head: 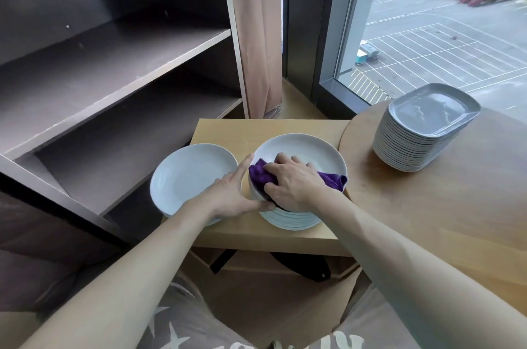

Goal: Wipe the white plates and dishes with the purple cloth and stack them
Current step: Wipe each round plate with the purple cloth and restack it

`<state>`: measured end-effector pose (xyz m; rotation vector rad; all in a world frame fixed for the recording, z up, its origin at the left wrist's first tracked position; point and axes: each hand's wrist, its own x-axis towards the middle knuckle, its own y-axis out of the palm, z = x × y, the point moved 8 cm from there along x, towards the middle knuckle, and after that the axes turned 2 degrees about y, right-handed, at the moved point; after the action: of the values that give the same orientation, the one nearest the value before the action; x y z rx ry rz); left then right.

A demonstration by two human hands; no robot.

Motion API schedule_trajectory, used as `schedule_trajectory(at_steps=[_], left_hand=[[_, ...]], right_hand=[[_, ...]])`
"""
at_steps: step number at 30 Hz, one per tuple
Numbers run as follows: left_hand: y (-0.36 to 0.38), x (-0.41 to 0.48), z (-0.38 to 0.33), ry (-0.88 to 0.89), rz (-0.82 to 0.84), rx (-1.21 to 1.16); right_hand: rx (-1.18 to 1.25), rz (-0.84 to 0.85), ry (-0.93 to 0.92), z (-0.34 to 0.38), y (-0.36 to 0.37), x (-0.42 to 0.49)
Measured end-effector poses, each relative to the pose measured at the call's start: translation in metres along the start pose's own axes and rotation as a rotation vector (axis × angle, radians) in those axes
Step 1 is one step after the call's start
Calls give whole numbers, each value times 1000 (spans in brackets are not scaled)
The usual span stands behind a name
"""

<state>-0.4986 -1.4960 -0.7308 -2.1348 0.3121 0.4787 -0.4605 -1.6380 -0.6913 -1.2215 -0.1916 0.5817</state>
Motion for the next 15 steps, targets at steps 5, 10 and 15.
schedule_trajectory(at_steps=[5, 10, 15], left_hand=[[-1, -1, 0, 5, -23, 7], [0, 2, 3, 5, -28, -14], [-1, 5, 5, 17, -31, 1]], right_hand=[[-78, 51, 62, -4, -8, -12], [-221, -9, 194, -29, -18, -30], [-360, -145, 216, -60, -36, -25]])
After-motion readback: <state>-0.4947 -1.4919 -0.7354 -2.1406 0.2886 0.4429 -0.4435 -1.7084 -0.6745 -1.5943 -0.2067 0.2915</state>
